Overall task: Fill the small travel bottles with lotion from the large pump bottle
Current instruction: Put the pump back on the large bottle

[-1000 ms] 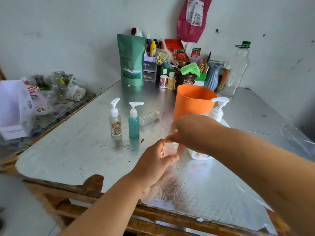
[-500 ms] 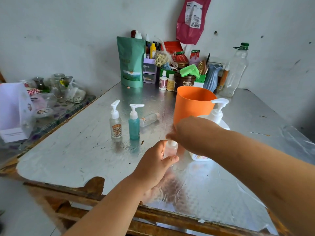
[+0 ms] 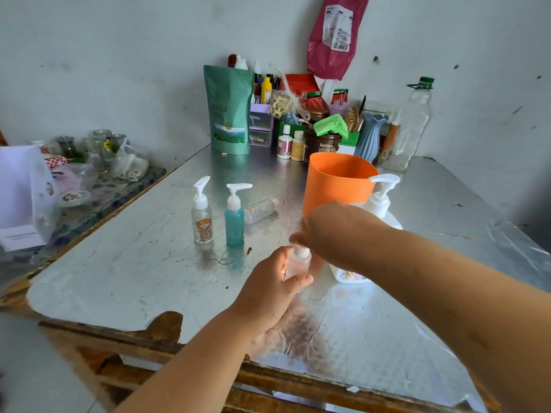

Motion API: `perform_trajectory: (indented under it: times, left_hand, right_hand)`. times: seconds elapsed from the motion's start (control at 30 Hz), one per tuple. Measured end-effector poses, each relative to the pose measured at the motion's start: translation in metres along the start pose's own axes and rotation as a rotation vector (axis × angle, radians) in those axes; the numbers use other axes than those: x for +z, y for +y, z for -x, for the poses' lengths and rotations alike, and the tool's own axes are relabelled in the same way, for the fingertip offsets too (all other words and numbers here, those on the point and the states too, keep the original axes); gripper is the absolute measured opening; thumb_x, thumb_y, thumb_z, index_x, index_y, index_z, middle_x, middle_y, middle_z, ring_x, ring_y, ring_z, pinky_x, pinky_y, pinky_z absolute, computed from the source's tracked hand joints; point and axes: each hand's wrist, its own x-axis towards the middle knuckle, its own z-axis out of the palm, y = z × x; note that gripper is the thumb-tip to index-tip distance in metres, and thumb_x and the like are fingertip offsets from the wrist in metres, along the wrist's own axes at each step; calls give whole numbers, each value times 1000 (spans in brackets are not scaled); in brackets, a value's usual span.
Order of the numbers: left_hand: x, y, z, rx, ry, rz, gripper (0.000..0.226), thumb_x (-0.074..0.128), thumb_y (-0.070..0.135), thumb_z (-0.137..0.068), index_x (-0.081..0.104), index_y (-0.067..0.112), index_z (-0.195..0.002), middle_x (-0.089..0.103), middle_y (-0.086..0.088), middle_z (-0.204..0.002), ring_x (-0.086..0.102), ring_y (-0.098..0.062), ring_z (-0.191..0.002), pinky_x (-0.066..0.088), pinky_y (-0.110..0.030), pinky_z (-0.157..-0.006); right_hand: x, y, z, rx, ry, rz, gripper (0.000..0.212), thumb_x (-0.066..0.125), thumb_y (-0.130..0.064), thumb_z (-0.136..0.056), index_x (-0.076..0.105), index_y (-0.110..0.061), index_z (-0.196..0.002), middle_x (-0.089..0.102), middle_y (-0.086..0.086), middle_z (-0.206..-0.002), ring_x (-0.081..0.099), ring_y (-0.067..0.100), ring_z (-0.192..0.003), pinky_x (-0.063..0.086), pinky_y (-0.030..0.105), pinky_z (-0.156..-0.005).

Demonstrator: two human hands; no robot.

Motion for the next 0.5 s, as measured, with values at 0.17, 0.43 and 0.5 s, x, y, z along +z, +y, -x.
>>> perform_trajectory:
  times: [0.17,0.43,0.5]
  left_hand:
    - [0,-1,-1,-14,1,-20,56,58,42,-93,38,28,-143,49,5,-145,44,-13,-134,34,-21,-99]
    - [0,0,0,-19,7,-60,53,56,44,-94,38,27,-141,51,5,-142,48,-14,-131,37,-24,-101]
    - [0,1,1,-31,10,-86,57,55,45,-94,35,26,-144,48,3,-146,46,-15,-133,36,-26,-104]
  right_hand:
    - [4,2,2,-23,-3,-9,35,57,-48,-91,64,-17,-106,64,-1,-94,61,18,-88,50,29,-75]
    - [8,5,5,-98,15,-55,32,60,-25,-93,58,-28,-125,66,-7,-114,61,14,-102,51,26,-83]
    - [9,4,4,-92,16,-43,28,58,-17,-94,61,-25,-122,67,-6,-111,61,12,-96,49,23,-80]
